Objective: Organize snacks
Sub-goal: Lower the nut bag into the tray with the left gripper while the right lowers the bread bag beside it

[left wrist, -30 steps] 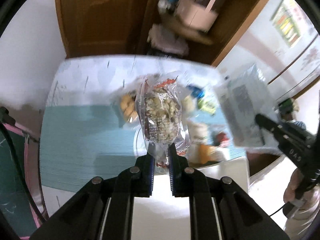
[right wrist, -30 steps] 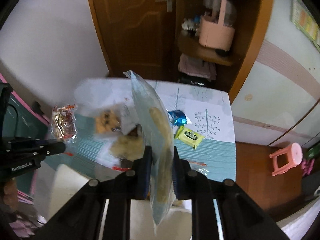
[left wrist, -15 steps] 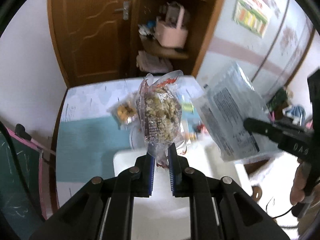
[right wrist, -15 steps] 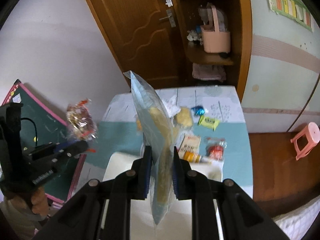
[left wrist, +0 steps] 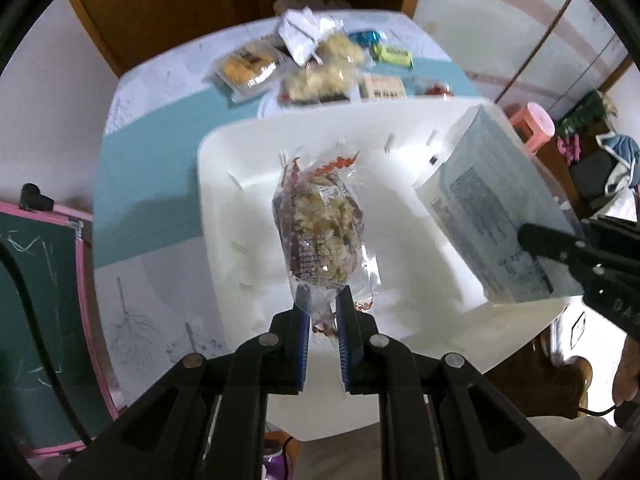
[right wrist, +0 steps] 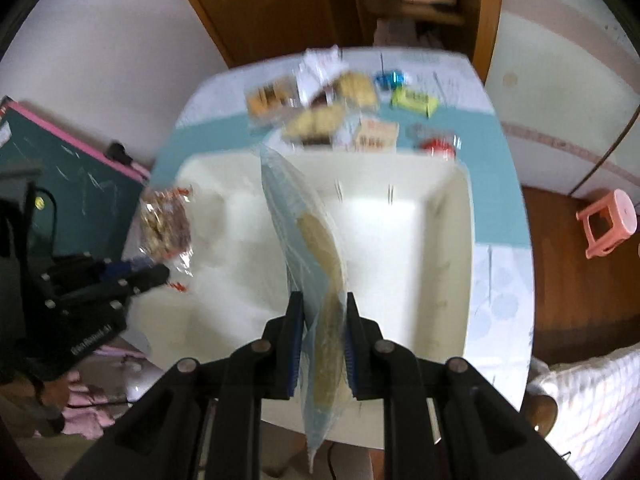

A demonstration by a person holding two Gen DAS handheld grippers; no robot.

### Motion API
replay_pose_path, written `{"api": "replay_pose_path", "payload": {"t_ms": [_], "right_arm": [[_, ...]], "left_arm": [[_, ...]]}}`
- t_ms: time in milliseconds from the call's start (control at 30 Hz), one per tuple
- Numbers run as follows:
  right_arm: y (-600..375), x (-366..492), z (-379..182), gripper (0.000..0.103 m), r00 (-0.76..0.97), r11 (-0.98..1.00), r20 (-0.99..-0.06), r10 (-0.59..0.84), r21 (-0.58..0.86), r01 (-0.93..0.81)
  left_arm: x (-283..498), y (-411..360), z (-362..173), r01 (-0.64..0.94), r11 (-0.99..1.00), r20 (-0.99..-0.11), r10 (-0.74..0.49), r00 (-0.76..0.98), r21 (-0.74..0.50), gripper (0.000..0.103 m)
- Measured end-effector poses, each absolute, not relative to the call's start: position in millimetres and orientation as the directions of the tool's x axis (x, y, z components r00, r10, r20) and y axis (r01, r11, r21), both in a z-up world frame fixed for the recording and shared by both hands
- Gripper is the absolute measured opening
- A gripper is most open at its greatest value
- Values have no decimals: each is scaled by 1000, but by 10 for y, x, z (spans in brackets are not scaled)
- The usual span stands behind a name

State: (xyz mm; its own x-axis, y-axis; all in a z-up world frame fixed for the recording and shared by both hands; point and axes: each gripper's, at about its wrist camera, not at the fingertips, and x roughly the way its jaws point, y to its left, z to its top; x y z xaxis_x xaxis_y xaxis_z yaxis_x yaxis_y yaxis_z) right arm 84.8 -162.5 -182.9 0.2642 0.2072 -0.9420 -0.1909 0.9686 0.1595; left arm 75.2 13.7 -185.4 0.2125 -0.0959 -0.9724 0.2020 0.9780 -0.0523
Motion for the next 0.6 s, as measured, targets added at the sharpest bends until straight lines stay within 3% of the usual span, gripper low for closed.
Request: {"api": "replay_pose_path", "payload": {"t_ms": [233, 267, 333, 400, 467, 600], "right_arm": [[-1592, 725, -2172, 20, 197, 967, -960, 201, 163, -194], [-1589, 720, -2178, 21, 195, 965, -958, 209, 171, -197], [-1583, 707, -2171, 23, 190, 966, -961, 199, 160, -202], [-1593, 695, -2153, 39, 189, 968, -963, 191, 153, -200], [-1607, 679, -2112, 49, 203, 970, -961, 185, 146, -195], [-1630, 626, -1951, 55, 259, 968, -947, 192, 138, -212]], "left_arm": [[672, -17, -2145, 219, 976, -988, -48, 150, -15, 16], [667, -36, -2155, 223, 975, -988, -46, 147, -12, 20], [656, -77, -2143, 224, 974, -990, -43, 138, -12, 59], [648, -109, -2106, 218, 976, -988, -47, 148, -14, 76], [659, -122, -2057, 214, 977, -986, -47, 159, -12, 78], [689, -119, -1982, 187, 982, -984, -47, 173, -14, 78]]}}
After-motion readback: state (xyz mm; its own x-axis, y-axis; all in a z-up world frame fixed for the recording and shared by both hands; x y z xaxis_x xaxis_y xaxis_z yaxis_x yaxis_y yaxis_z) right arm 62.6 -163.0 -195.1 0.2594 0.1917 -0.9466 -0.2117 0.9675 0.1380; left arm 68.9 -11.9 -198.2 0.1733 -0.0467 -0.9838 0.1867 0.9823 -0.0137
